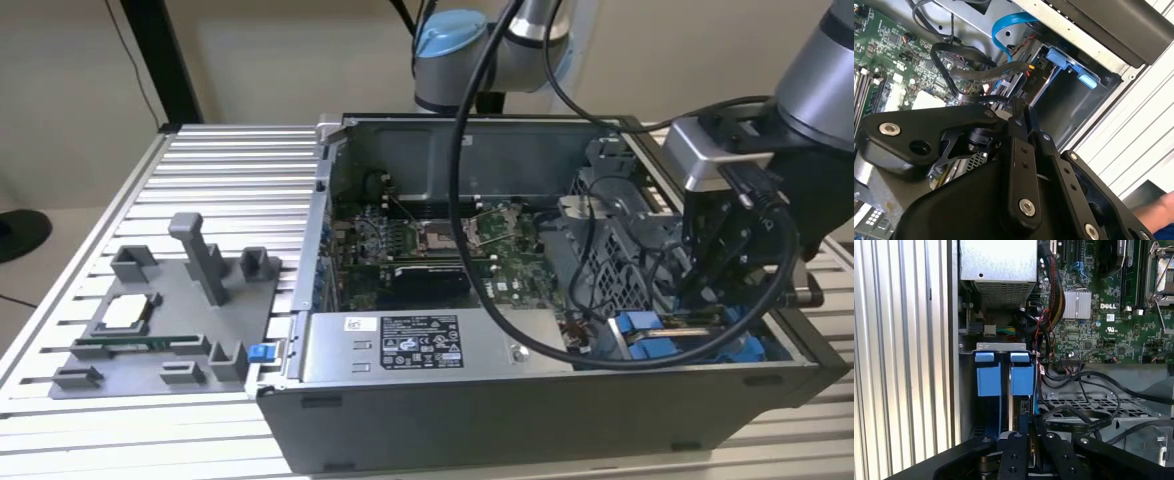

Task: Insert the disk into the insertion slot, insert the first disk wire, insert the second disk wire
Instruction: 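Insert the second disk wire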

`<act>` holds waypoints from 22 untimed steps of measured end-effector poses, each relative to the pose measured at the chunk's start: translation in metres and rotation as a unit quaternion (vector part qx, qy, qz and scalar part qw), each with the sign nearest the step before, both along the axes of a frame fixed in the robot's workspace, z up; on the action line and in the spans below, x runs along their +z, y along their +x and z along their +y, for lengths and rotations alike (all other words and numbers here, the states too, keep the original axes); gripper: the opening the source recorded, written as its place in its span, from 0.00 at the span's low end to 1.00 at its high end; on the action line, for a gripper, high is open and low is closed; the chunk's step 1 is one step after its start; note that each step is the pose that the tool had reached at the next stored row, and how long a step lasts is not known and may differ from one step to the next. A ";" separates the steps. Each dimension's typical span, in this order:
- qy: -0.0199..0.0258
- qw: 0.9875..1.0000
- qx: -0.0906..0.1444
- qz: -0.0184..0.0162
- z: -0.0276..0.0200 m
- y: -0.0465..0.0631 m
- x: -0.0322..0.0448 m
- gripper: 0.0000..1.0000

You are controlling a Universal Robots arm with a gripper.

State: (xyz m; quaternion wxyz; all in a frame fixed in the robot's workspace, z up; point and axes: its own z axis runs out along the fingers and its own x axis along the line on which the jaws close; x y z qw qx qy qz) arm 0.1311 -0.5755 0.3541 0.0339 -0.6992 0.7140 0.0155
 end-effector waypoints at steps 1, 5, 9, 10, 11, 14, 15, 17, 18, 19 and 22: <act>0.000 1.000 0.000 0.000 0.0000 0.000 -0.0004 0.00; 0.000 1.000 0.000 0.000 -0.0001 0.002 -0.0018 0.00; 0.000 1.000 0.000 0.000 -0.0001 0.002 -0.0031 0.00; 0.000 1.000 0.000 0.000 -0.0001 0.003 -0.0035 0.00; 0.000 1.000 0.000 0.000 -0.0001 0.003 -0.0039 0.00; 0.000 1.000 0.000 0.000 -0.0002 0.003 -0.0050 0.00; 0.000 1.000 0.000 0.000 -0.0002 0.004 -0.0054 0.00; 0.000 1.000 0.000 0.000 -0.0002 0.004 -0.0062 0.00; 0.000 1.000 0.000 0.000 -0.0002 0.004 -0.0066 0.00; 0.000 1.000 0.000 0.000 -0.0002 0.004 -0.0069 0.00; 0.000 1.000 0.000 0.000 -0.0003 0.004 -0.0080 0.00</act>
